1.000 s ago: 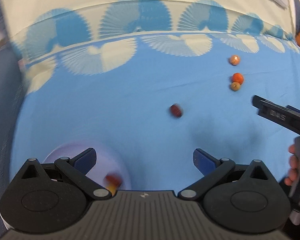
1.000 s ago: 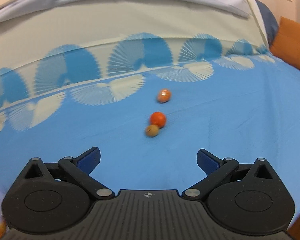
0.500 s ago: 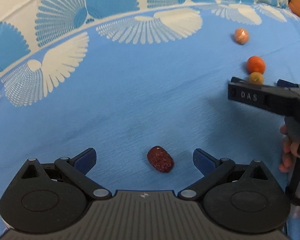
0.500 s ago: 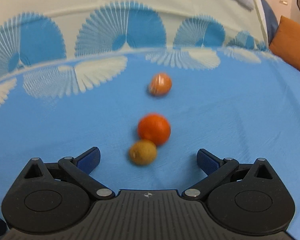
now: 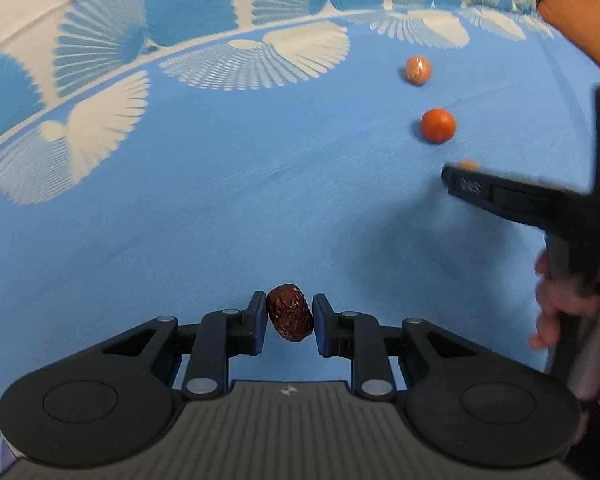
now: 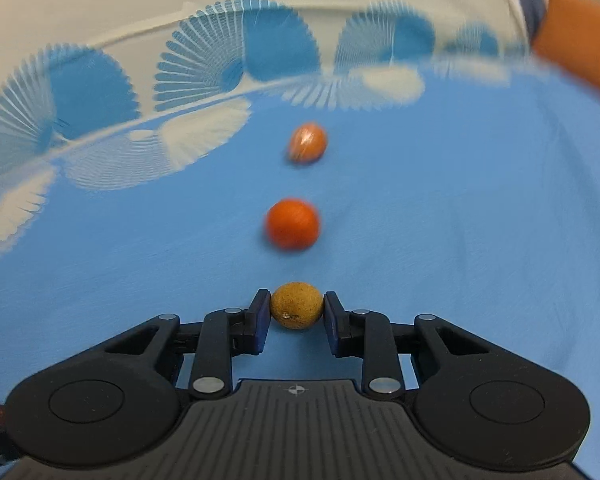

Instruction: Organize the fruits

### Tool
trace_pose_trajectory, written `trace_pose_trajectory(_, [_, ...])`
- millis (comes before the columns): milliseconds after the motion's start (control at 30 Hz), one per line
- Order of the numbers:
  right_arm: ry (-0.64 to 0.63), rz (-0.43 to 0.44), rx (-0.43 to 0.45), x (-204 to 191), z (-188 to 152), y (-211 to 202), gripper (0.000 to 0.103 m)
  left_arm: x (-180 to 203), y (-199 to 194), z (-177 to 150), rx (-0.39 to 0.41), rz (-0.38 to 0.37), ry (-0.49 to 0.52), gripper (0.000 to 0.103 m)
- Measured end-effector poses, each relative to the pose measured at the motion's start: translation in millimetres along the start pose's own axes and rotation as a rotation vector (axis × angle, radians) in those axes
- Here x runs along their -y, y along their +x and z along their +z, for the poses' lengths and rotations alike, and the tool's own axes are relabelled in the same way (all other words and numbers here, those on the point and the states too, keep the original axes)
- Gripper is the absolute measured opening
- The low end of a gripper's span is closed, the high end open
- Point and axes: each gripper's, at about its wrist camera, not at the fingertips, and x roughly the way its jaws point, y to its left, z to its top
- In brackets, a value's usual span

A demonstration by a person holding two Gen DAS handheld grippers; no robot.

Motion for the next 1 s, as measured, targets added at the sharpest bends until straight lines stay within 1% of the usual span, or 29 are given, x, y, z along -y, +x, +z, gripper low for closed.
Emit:
trace_pose_trajectory(67, [-0.002, 0.061, -0.022, -3, -13, -32, 0.03, -7, -26, -14, 0.002, 0.006, -0.022, 0.027])
trace_pose_trajectory(133, [-0.041, 0.121, -0.026, -8, -29, -70, 0.03, -15, -54, -32, 0.003, 0.016, -0.051, 0.027])
trace_pose_trajectory(300, [-0.203, 0.266, -0.031, -26, -69, -167, 0.03, -32, -120, -84, 0.001, 0.062, -0.128, 0.027])
trace_pose_trajectory(367, [-0.261, 0.326, -0.028, -36, -81, -200, 0.03, -39, -146, -106, 0.003, 0.076, -0.167, 0.027])
trace_pose_trajectory(467, [-0.348, 0.39, -0.001, -51, -94, -242, 0.03, -49, -183, -139, 0.013, 0.101, -0.221, 0.027])
trace_pose_trajectory(600, [-0.434, 0.436, 0.047, -66, -107, -284, 0.03, -57, -224, -181, 0.041, 0.15, -0.263, 0.027])
trace_pose_trajectory(767, [-0.481, 0.465, 0.061, -73, -124, -319, 0.03, -63, -261, -223, 0.081, 0.198, -0.297, 0.027])
trace_pose_trajectory(900, [-0.544, 0.484, 0.065, -75, -143, -342, 0.03, -65, -282, -244, 0.12, 0.209, -0.329, 0.027])
trace_pose_trajectory(1000, [-0.584, 0.489, 0.089, -80, -151, -356, 0.03, -65, -293, -253, 0.147, 0.21, -0.351, 0.027])
